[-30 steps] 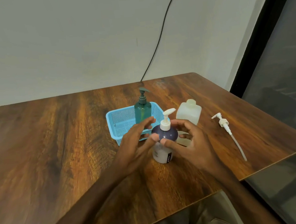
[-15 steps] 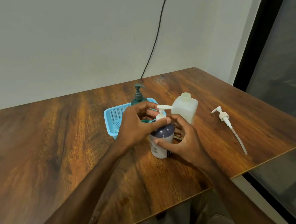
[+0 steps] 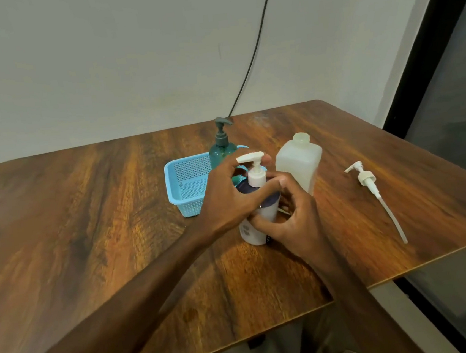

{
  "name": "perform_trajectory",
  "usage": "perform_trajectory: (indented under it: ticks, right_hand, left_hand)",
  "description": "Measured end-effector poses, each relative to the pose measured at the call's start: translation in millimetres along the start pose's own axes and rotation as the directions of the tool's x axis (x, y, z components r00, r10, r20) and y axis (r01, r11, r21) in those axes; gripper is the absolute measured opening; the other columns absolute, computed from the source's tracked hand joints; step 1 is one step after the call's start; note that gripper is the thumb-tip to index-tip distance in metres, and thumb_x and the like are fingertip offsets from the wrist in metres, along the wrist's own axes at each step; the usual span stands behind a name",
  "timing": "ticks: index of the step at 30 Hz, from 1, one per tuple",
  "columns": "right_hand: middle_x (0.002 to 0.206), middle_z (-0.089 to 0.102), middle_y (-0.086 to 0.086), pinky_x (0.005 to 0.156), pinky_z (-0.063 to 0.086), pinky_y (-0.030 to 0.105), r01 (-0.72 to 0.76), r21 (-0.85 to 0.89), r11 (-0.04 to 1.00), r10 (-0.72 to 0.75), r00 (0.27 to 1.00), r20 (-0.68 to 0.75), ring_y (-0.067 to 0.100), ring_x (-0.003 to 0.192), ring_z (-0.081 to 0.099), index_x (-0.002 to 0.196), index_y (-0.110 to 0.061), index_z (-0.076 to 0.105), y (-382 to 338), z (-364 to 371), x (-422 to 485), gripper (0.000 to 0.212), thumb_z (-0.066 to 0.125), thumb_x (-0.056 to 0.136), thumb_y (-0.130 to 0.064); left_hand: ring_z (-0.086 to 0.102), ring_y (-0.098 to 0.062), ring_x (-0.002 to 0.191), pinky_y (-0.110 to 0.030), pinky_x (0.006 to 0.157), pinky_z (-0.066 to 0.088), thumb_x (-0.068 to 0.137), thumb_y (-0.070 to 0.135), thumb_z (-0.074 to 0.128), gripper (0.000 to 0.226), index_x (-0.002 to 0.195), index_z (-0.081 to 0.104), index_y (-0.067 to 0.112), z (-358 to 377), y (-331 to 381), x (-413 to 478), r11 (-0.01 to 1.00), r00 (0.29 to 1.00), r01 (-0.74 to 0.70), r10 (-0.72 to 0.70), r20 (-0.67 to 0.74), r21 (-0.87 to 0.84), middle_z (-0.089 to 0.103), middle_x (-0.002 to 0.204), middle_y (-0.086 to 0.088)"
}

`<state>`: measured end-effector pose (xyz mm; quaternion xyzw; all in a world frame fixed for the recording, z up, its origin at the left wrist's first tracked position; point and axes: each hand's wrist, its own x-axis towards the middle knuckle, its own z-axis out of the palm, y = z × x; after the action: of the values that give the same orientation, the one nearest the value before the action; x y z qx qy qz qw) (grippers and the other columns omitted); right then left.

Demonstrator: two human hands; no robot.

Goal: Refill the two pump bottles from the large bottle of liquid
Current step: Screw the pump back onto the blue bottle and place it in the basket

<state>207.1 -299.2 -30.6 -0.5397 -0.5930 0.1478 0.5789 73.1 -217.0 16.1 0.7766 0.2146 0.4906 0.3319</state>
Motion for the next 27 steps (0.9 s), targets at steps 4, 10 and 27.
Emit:
perform_trajectory:
  ticks: [4, 10, 27]
  right_hand:
    - [0.127, 0.06, -0.018, 0.09, 0.055, 0.019, 0.017, 0.058, 0.998, -0.017, 1.0, 0.0, 0.007, 0.121, 0.059, 0.13, -0.027, 0.051, -1, -1, 1, 0.067, 0.085, 0.074, -0.041]
    - [0.13, 0.06, -0.018, 0.09, 0.051, 0.012, 0.027, 0.047, 0.999, -0.027, 1.0, -0.003, 0.005, 0.121, 0.059, 0.134, -0.027, 0.05, -1, 0, 1, 0.072, 0.086, 0.073, -0.041]
    - [0.128, 0.062, -0.008, 0.088, 0.058, 0.026, 0.021, 0.099, 0.995, -0.022, 1.0, 0.008, 0.015, 0.12, 0.061, 0.132, -0.024, 0.051, 0, -2, 2, 0.071, 0.087, 0.074, -0.041]
  left_hand:
    - [0.074, -0.018, 0.093, -0.032, 0.082, 0.062, 0.076, 0.045, 0.089, 0.037, 0.105, 0.067, 0.04, -10, -1, -1, 0.998, 0.998, 0.03, -0.033, -0.05, -0.058, 0.075, 0.098, 0.012]
    - [0.075, -0.016, 0.106, -0.035, 0.093, 0.06, 0.087, 0.018, 0.076, 0.03, 0.116, 0.072, 0.011, -12, -8, -3, 0.985, 0.996, 0.071, -0.061, 0.063, -0.155, 0.08, 0.11, 0.002]
    - [0.076, -0.01, 0.092, -0.028, 0.082, 0.064, 0.08, 0.047, 0.087, 0.029, 0.106, 0.076, 0.038, -23, 4, 5, 0.999, 0.996, 0.013, -0.01, 0.092, -0.033, 0.079, 0.097, 0.015]
